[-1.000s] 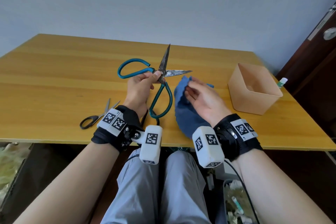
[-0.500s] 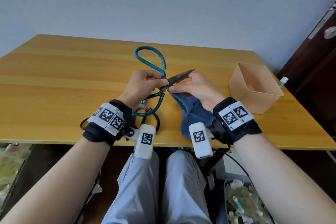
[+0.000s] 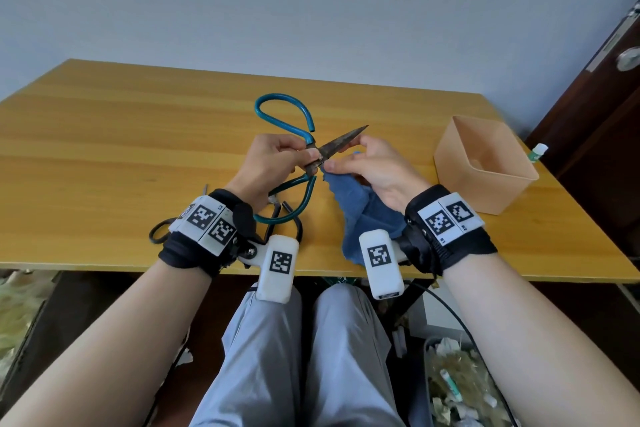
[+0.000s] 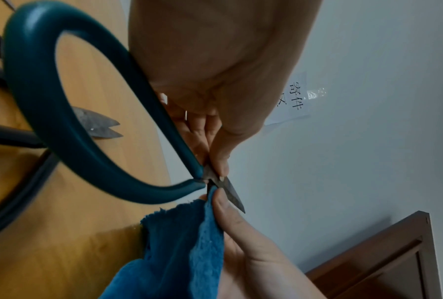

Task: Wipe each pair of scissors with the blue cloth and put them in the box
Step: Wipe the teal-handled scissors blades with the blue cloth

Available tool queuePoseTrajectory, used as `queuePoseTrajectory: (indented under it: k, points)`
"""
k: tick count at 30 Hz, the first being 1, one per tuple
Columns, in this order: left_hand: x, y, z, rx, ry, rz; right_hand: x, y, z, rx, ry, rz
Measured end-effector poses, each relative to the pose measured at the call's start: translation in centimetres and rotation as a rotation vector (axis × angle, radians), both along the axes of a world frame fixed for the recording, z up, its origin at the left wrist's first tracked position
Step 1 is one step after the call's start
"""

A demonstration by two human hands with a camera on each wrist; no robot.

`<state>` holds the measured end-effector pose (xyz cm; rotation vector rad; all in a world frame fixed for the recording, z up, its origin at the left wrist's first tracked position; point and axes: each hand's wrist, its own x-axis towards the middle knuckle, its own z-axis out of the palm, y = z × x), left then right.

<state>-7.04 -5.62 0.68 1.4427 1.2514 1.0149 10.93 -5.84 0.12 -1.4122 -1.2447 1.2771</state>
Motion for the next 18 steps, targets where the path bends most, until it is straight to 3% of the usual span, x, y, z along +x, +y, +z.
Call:
queuePoseTrajectory:
  k: [5,12,14,18]
  points:
    - [-0.7,0.0,-0.6,0.014,-0.003,0.01,0.8,-0.1,-0.3,0.072,0.006,-0.084]
    - [-2.3,0.5,-0.2,0.004,0.045,-0.034,2.8,0.9,-0.5,0.168,0.069,-0.502]
    - [-2.4,0.7,-0.1,0.013,0.055,-0.047,2.7,1.0,-0.2,0.184,0.113,-0.491]
    - [-1.9,0.9,0.0,0.031,0.049,-0.06,1.3,0.5,0.4,0.135,0.214,-0.234]
